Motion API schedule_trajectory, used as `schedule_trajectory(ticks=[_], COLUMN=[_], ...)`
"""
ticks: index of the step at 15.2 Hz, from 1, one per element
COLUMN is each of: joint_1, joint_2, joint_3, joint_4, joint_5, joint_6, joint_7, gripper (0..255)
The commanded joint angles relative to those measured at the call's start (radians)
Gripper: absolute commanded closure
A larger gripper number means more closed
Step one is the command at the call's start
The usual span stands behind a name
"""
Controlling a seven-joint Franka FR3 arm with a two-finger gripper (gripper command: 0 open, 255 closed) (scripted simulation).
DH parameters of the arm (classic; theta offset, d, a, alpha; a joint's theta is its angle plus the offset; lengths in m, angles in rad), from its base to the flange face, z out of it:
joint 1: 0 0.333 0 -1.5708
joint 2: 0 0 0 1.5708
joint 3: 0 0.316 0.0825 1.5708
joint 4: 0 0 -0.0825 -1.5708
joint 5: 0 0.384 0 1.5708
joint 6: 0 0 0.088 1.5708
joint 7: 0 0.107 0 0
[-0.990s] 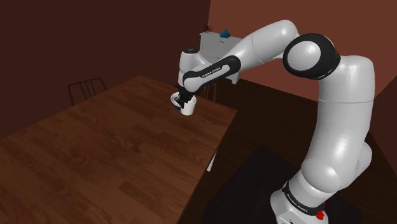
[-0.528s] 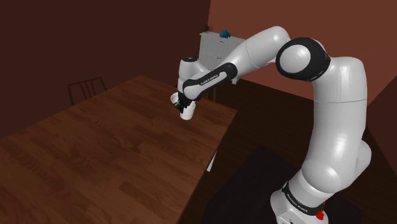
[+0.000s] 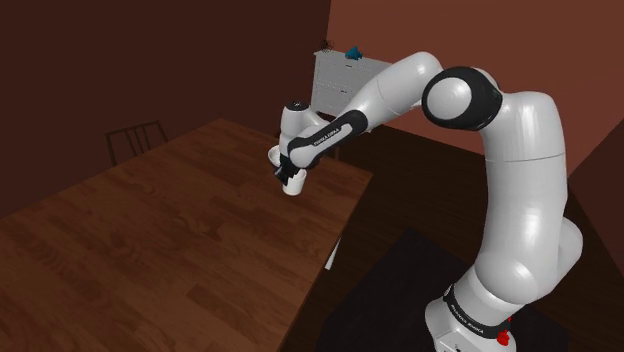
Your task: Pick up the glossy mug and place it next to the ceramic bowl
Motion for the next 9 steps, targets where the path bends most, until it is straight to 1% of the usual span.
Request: schedule_trajectory(ticks=[1, 6, 7, 9], joint_1=[0.002, 0.002, 0.002, 0.002], joint_2=[0.004, 0.004, 0.004, 0.004], joint_3=[-0.002, -0.002, -0.002, -0.002], joint_4=[-0.001, -0.001, -0.001, -0.001], joint_5=[-0.003, -0.003, -0.003, -0.003], joint_6=[0.006, 0.006, 0.006, 0.006], joint_7=[0.003, 0.003, 0.003, 0.003], gripper=[255, 255, 0, 0])
